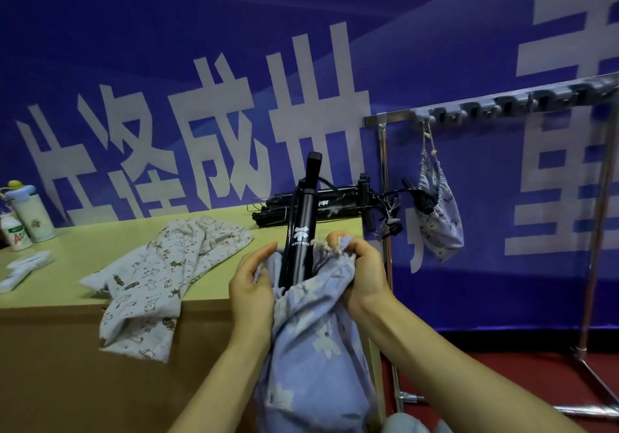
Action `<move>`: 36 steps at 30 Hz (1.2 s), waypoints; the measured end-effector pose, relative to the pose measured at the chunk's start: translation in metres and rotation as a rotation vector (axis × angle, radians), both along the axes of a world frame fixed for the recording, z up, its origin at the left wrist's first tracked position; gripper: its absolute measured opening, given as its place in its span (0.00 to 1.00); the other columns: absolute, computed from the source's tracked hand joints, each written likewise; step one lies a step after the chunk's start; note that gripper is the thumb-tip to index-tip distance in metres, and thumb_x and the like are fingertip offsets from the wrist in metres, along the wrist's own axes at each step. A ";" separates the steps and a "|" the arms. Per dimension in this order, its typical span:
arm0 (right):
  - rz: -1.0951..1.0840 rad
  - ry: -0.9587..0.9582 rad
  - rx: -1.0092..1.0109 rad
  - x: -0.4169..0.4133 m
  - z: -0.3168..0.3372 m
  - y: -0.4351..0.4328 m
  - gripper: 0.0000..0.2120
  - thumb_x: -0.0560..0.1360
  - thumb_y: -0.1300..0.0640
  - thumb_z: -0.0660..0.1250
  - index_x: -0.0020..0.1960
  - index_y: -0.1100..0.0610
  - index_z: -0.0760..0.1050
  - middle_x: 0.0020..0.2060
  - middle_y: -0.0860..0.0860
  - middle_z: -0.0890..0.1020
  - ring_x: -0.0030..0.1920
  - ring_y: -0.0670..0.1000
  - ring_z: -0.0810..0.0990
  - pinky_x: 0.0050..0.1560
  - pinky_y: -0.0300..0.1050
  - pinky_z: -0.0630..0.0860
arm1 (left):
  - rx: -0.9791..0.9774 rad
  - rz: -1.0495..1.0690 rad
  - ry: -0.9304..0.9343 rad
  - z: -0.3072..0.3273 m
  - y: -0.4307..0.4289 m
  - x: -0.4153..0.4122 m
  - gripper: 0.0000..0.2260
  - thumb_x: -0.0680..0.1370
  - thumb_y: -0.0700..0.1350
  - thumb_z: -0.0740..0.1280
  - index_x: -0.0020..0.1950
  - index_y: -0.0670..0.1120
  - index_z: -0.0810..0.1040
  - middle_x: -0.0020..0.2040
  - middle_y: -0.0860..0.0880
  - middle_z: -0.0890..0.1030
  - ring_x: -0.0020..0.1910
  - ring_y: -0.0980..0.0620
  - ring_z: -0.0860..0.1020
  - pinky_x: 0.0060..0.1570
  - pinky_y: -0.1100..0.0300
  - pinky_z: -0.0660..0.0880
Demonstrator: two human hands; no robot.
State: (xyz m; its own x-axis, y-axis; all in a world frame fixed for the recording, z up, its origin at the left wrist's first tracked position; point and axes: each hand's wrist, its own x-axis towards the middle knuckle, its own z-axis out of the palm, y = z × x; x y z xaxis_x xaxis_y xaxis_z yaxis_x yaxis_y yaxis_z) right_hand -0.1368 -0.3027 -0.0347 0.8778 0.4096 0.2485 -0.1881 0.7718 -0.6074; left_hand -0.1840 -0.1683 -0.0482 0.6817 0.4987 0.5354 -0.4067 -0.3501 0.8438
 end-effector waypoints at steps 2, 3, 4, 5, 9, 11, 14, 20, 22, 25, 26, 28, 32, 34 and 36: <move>0.064 -0.071 0.020 -0.005 0.002 -0.002 0.08 0.67 0.62 0.55 0.30 0.59 0.64 0.26 0.51 0.65 0.26 0.47 0.65 0.27 0.37 0.67 | -0.015 -0.003 -0.024 -0.002 -0.009 -0.002 0.14 0.79 0.34 0.59 0.54 0.50 0.78 0.56 0.51 0.79 0.54 0.64 0.75 0.51 0.79 0.70; 0.100 -0.120 0.018 -0.007 0.004 -0.004 0.08 0.67 0.61 0.55 0.29 0.59 0.65 0.24 0.50 0.65 0.25 0.47 0.66 0.27 0.37 0.67 | -0.041 -0.020 -0.042 -0.003 -0.013 -0.004 0.11 0.79 0.38 0.60 0.54 0.49 0.79 0.56 0.50 0.79 0.55 0.62 0.76 0.53 0.75 0.72; 0.135 -0.174 0.004 -0.007 0.006 -0.005 0.09 0.66 0.61 0.55 0.28 0.58 0.65 0.24 0.51 0.66 0.25 0.47 0.66 0.29 0.38 0.68 | -0.084 -0.042 -0.050 -0.004 -0.016 -0.006 0.09 0.79 0.43 0.61 0.54 0.49 0.79 0.56 0.49 0.80 0.55 0.59 0.77 0.55 0.69 0.74; 0.168 -0.226 -0.030 -0.008 0.008 -0.007 0.09 0.66 0.60 0.56 0.27 0.58 0.66 0.24 0.51 0.67 0.25 0.48 0.67 0.31 0.39 0.67 | -0.132 -0.061 -0.055 -0.005 -0.018 -0.007 0.11 0.78 0.49 0.62 0.55 0.48 0.80 0.55 0.48 0.80 0.56 0.55 0.78 0.57 0.62 0.75; 0.239 -0.327 -0.148 -0.004 0.014 -0.013 0.11 0.64 0.61 0.54 0.24 0.57 0.67 0.21 0.49 0.66 0.22 0.46 0.65 0.26 0.38 0.66 | -0.223 -0.085 -0.069 -0.002 -0.019 -0.010 0.22 0.69 0.61 0.64 0.54 0.48 0.80 0.56 0.44 0.80 0.58 0.48 0.78 0.62 0.50 0.73; 0.228 -0.304 -0.106 0.000 0.015 -0.019 0.10 0.64 0.59 0.56 0.25 0.57 0.68 0.22 0.50 0.67 0.24 0.47 0.66 0.27 0.38 0.67 | -0.273 -0.104 -0.108 0.006 -0.016 -0.008 0.21 0.67 0.63 0.65 0.51 0.50 0.81 0.53 0.46 0.82 0.56 0.48 0.79 0.60 0.51 0.74; 0.145 -0.279 -0.057 0.004 0.018 -0.028 0.12 0.67 0.59 0.54 0.25 0.57 0.68 0.23 0.49 0.67 0.25 0.47 0.66 0.28 0.38 0.67 | -0.354 -0.097 -0.143 0.015 -0.008 -0.005 0.21 0.63 0.67 0.69 0.38 0.50 0.81 0.38 0.51 0.81 0.40 0.51 0.77 0.43 0.57 0.74; 0.106 -0.036 0.125 0.005 0.005 -0.020 0.13 0.73 0.65 0.50 0.31 0.59 0.66 0.25 0.50 0.68 0.25 0.47 0.69 0.30 0.39 0.73 | -0.363 -0.173 -0.059 0.010 -0.013 -0.007 0.28 0.63 0.64 0.70 0.51 0.42 0.80 0.48 0.42 0.83 0.50 0.42 0.81 0.49 0.56 0.77; 0.064 0.032 0.163 0.009 0.001 -0.016 0.12 0.74 0.64 0.52 0.34 0.59 0.68 0.28 0.51 0.69 0.29 0.49 0.71 0.38 0.42 0.74 | -0.362 -0.202 -0.052 0.013 -0.015 -0.007 0.26 0.63 0.63 0.69 0.49 0.45 0.81 0.46 0.45 0.84 0.50 0.47 0.82 0.45 0.61 0.78; -0.049 0.114 0.183 0.019 0.002 -0.021 0.16 0.78 0.63 0.52 0.36 0.58 0.73 0.32 0.51 0.74 0.33 0.49 0.76 0.47 0.43 0.73 | -0.439 -0.206 -0.059 0.019 -0.013 -0.008 0.22 0.62 0.63 0.69 0.45 0.48 0.82 0.43 0.49 0.85 0.47 0.52 0.83 0.46 0.61 0.78; -0.095 0.124 0.152 0.024 0.003 -0.022 0.16 0.79 0.63 0.52 0.38 0.59 0.75 0.33 0.52 0.77 0.35 0.49 0.77 0.51 0.45 0.74 | -0.469 -0.204 -0.061 0.019 -0.011 -0.008 0.21 0.64 0.61 0.67 0.47 0.47 0.81 0.45 0.47 0.84 0.50 0.49 0.82 0.50 0.59 0.77; -0.174 0.095 0.042 0.034 0.002 -0.023 0.15 0.81 0.64 0.52 0.40 0.59 0.74 0.36 0.53 0.76 0.38 0.49 0.76 0.54 0.44 0.72 | -0.491 -0.228 -0.047 0.019 -0.008 -0.007 0.25 0.65 0.60 0.66 0.54 0.44 0.80 0.51 0.45 0.83 0.56 0.46 0.80 0.56 0.56 0.75; -0.342 0.053 -0.259 0.045 -0.005 -0.020 0.10 0.81 0.61 0.56 0.43 0.57 0.74 0.36 0.52 0.77 0.36 0.48 0.76 0.45 0.43 0.74 | -0.361 -0.327 0.034 0.011 -0.001 -0.003 0.39 0.54 0.72 0.71 0.57 0.49 0.79 0.58 0.47 0.81 0.59 0.51 0.79 0.61 0.54 0.73; -0.330 0.065 -0.266 0.045 -0.005 -0.023 0.12 0.81 0.61 0.57 0.42 0.57 0.76 0.34 0.52 0.79 0.35 0.48 0.78 0.43 0.41 0.75 | -0.157 -0.318 0.109 0.008 0.003 -0.002 0.43 0.53 0.75 0.69 0.62 0.53 0.76 0.65 0.50 0.75 0.65 0.53 0.72 0.69 0.53 0.64; -0.333 0.067 -0.311 0.046 -0.004 -0.028 0.12 0.80 0.61 0.59 0.41 0.58 0.77 0.30 0.52 0.82 0.34 0.49 0.79 0.42 0.43 0.77 | 0.023 -0.319 0.215 0.005 0.001 -0.002 0.49 0.53 0.74 0.69 0.69 0.52 0.69 0.67 0.53 0.68 0.67 0.56 0.66 0.67 0.59 0.63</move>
State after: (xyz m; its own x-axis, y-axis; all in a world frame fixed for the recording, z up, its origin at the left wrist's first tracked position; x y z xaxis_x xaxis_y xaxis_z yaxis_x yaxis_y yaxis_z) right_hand -0.0910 -0.3304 -0.0390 0.9842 0.1483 0.0964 -0.0075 0.5798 -0.8147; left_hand -0.1864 -0.1669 -0.0431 0.8986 0.2331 0.3718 -0.3126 -0.2544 0.9152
